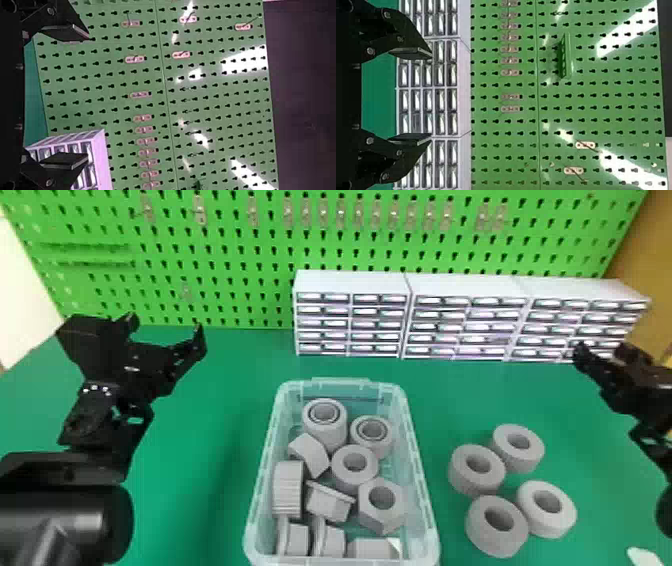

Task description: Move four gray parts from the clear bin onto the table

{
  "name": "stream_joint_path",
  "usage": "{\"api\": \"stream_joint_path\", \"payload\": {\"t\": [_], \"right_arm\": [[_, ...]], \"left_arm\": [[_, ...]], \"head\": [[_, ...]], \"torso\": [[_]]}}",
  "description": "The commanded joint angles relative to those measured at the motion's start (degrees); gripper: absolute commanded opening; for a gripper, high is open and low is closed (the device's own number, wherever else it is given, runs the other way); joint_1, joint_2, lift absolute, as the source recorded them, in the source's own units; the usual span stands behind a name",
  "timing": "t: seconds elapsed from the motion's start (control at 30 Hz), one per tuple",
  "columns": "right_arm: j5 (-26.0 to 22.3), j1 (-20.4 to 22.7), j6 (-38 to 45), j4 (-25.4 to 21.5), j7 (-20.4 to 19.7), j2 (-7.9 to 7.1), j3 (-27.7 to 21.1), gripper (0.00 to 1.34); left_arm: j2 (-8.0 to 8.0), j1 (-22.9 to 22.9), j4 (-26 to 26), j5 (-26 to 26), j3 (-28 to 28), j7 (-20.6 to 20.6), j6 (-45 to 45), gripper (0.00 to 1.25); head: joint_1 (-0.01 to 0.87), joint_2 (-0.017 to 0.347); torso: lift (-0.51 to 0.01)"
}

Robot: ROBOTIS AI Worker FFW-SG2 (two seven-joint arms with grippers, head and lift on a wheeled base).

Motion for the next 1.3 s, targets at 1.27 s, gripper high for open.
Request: {"api": "stream_joint_path", "payload": {"t": [1.27], "right_arm": [[-0.2, 0.1, -1.0, 0.9, -0.6, 0.26, 1.1, 0.81]], "left_arm": [[0.01, -0.5, 0.0, 0.6, -0.6, 0.4, -0.2, 1.04]], "head": [[0.678, 0.034]], "torso": [[-0.05]]}}
